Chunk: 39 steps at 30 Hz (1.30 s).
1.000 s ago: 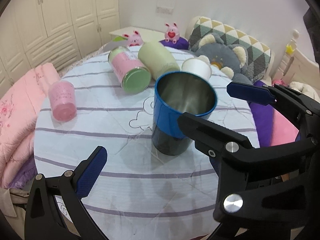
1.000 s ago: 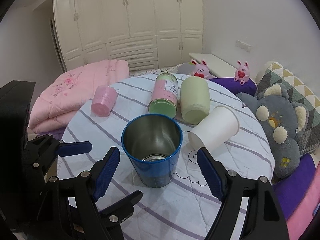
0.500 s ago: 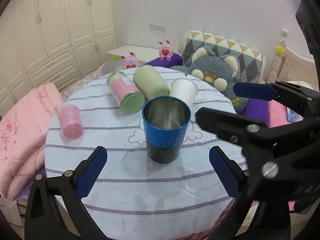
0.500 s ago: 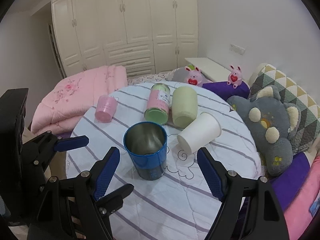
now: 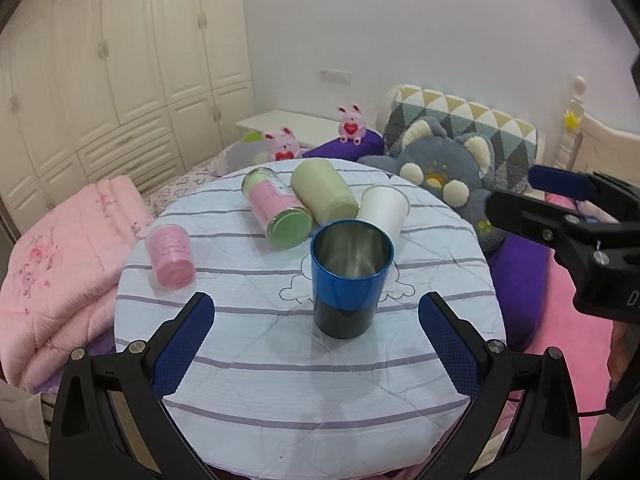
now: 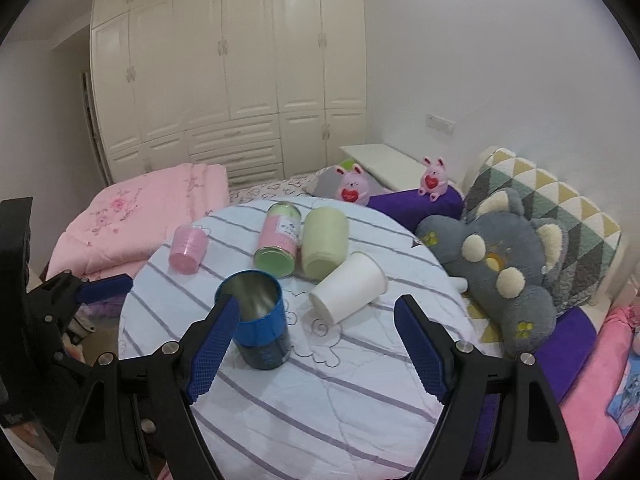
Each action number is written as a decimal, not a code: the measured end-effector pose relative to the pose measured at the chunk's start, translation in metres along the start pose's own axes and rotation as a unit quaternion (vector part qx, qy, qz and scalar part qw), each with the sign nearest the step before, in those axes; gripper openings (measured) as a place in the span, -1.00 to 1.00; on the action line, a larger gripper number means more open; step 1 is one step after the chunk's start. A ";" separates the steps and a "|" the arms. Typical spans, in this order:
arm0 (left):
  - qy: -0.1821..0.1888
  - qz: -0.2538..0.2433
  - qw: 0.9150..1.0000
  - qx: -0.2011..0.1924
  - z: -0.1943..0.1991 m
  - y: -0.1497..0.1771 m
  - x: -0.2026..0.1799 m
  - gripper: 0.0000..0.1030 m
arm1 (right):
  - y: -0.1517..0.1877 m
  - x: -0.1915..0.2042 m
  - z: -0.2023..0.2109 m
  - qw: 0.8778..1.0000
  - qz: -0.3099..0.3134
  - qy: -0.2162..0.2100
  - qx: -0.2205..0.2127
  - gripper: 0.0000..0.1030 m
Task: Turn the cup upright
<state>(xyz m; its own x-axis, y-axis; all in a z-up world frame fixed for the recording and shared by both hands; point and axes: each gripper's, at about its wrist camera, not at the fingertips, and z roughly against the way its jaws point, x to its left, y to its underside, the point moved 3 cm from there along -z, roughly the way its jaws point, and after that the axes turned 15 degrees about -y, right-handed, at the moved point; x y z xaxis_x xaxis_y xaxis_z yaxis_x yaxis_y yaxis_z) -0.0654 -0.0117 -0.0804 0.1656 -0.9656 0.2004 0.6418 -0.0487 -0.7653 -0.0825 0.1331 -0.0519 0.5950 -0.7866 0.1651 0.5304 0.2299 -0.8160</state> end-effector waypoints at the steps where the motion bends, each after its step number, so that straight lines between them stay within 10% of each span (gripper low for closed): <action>1: 0.001 0.004 1.000 -0.002 0.001 -0.001 0.001 1.00 | 0.001 0.000 0.001 1.000 0.000 0.006 0.001 0.57; 25: 0.014 0.031 0.999 0.015 0.014 -0.015 0.015 1.00 | 0.004 -0.002 0.002 0.997 -0.023 0.037 0.067 0.57; 39: 0.014 0.023 0.999 -0.031 0.034 -0.031 0.015 1.00 | -0.017 0.006 0.015 0.999 -0.007 0.043 0.030 0.57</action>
<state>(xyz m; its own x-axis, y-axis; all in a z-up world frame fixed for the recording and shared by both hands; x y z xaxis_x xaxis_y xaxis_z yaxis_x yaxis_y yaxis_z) -0.0575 -0.0160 -0.0328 0.1722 -0.9739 0.1477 0.5857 -0.0193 -0.8103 -0.0792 0.1332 -0.0288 0.5347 -0.8357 0.1252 0.5741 0.2505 -0.7795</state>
